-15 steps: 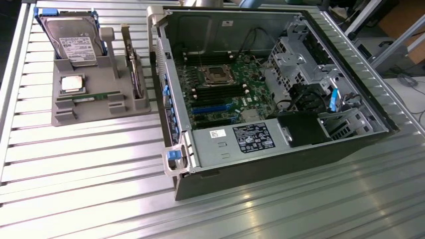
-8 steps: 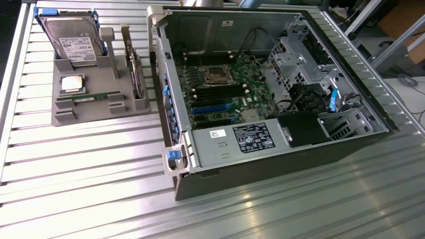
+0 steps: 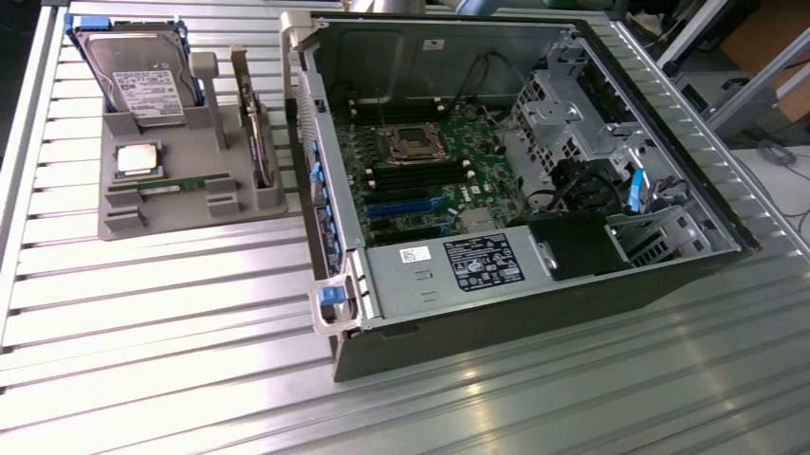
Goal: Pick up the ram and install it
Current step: 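Pick up the ram and move it above insertion slot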
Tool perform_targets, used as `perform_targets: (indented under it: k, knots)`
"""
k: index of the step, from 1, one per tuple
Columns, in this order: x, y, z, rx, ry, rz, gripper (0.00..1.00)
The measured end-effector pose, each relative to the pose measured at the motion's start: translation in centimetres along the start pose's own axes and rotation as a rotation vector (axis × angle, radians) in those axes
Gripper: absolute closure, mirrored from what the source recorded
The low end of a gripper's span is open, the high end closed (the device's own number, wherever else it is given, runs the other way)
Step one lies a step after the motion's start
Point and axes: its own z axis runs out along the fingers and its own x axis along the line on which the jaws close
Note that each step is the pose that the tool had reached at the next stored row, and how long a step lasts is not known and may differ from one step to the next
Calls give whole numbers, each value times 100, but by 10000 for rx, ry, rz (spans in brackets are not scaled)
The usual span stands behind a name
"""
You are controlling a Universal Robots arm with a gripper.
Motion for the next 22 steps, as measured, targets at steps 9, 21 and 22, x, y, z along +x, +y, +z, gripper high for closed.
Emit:
perform_targets:
  k: [9,21,22]
  knots:
    - [2,-24,100,-54,-3,1,88]
    - [7,-57,256,-122,-7,1,88]
    - [7,-59,269,-129,-6,1,88]
